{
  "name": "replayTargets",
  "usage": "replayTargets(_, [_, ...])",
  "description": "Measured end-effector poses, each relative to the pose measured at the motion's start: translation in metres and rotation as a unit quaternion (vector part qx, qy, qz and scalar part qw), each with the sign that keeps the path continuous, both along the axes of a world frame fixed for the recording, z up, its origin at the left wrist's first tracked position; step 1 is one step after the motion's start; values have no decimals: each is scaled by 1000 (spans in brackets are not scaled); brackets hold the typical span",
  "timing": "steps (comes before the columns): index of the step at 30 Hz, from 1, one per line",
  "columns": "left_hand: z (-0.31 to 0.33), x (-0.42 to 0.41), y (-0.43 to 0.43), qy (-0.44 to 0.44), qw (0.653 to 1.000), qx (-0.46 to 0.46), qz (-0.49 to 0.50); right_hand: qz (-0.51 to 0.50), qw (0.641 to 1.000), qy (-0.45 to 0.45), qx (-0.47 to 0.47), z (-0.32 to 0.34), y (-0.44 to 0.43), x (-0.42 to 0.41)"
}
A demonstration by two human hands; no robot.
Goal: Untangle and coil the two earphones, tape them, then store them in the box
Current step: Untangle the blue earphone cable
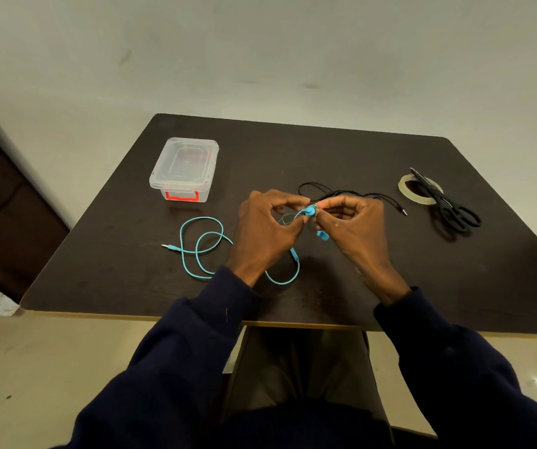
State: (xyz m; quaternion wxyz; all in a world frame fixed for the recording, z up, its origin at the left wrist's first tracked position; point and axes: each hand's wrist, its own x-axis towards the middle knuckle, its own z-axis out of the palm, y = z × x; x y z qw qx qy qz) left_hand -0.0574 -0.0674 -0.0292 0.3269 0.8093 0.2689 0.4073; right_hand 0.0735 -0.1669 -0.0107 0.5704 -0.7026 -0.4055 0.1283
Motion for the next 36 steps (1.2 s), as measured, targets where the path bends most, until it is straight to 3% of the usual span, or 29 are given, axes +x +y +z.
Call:
replayTargets(5, [3, -3, 0, 10, 1000, -2, 11, 50, 999, 12, 2, 4, -4, 3])
replayTargets(12, [12, -4, -5, -147, 963, -221, -47, 74, 989, 122, -21, 14, -3, 10])
replayTargets(15, [14, -4, -5, -169, 956, -236, -30, 83, 975, 204, -29, 16, 0, 10])
replayTargets(18, [18, -5, -6, -185, 948, -259, -21, 80, 971, 220, -41, 14, 0, 11])
replayTargets(21, [22, -8, -4, -204, 920, -334, -20, 73, 972, 214, -58, 12, -3, 14])
replayTargets(26, [21, -15, 13, -261, 837, -479, -40, 87, 969, 221, -65, 7, -11, 27])
replayTargets(36, [17, -25, 32, -358, 779, -515, -3, 108, 973, 158, -126, 0, -25, 51])
